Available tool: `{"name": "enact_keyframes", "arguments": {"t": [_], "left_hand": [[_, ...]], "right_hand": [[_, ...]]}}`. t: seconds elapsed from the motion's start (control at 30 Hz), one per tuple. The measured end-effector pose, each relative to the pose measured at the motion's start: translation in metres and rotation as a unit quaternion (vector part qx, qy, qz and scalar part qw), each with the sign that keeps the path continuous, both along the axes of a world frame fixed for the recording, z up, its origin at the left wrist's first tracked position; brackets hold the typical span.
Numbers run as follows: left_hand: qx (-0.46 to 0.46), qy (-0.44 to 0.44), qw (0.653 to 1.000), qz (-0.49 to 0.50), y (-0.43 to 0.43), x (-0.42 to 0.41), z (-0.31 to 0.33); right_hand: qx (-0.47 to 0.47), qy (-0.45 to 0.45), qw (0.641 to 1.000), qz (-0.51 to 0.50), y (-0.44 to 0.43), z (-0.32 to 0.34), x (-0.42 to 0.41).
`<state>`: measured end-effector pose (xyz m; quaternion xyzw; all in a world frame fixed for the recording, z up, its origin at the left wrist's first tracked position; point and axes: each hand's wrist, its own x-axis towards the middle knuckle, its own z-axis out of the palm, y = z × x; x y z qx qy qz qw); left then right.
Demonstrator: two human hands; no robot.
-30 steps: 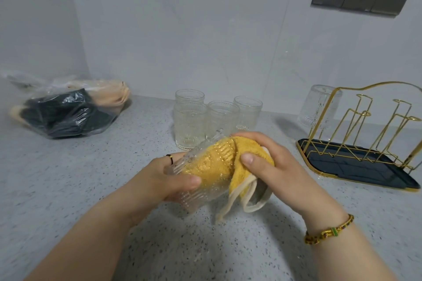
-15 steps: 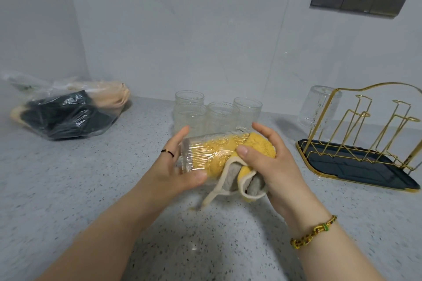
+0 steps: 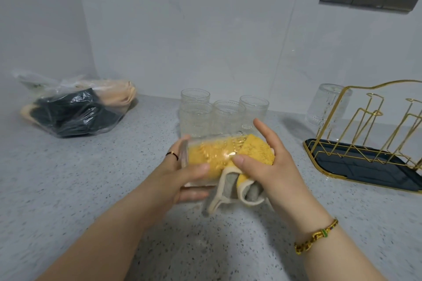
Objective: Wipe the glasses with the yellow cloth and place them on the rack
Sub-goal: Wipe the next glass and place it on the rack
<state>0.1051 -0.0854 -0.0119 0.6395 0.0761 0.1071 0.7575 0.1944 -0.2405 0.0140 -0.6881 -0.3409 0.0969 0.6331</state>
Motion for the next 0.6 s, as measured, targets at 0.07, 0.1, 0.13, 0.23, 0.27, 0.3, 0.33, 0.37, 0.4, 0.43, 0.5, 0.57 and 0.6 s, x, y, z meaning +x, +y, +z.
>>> {"name": "enact_keyframes", "arguments": {"t": [0.07,0.1,0.13,0.23,0.27,0.3,0.33,0.37,0.4,0.43,0.5,0.57,0.6], "left_hand": [[0.041,-0.034,0.998,0.017,-0.002,-0.002,0.0],[0.056,-0.05,0.997,0.031,-0.002,-0.002,0.001],[0.053,-0.061,0.996,0.041,0.0,-0.002,0.0],[0.039,-0.056,0.997,0.038,0.002,0.002,-0.001],[0.044,-0.045,0.997,0.044,0.001,0.002,-0.001],[0.052,-0.036,0.997,0.051,0.0,0.001,0.0],[0.053,-0.026,0.996,0.06,-0.001,0.001,0.001],[0.047,-0.017,0.997,0.063,-0.001,0.0,0.0],[0.037,-0.005,0.997,0.067,0.0,-0.001,0.0],[0.026,0.007,0.997,0.068,0.0,-0.002,-0.001],[0.026,0.034,0.997,0.065,0.001,-0.001,0.0],[0.036,0.044,0.997,0.047,0.002,-0.001,0.0],[0.034,0.028,0.998,0.041,0.002,0.0,0.0]], "right_hand": [[0.06,0.077,0.995,0.002,0.003,-0.004,0.002],[0.07,0.096,0.993,-0.008,0.004,-0.005,0.001],[0.065,0.093,0.993,-0.018,0.005,-0.005,-0.001],[0.028,0.026,0.999,-0.036,0.006,-0.005,-0.002],[0.03,0.001,0.999,-0.039,0.004,-0.003,-0.003],[0.033,-0.026,0.998,-0.039,0.002,-0.001,-0.004],[0.027,-0.055,0.998,-0.035,0.0,0.001,-0.005],[0.013,-0.079,0.996,-0.024,-0.002,0.003,-0.007],[-0.005,-0.096,0.995,-0.005,-0.003,0.005,-0.009],[-0.017,-0.106,0.994,0.012,-0.003,0.007,-0.012],[-0.017,-0.115,0.993,0.014,0.0,0.006,-0.014],[0.022,-0.083,0.996,-0.022,0.003,0.002,-0.015],[0.048,-0.042,0.997,-0.039,0.005,-0.001,-0.014]]}}
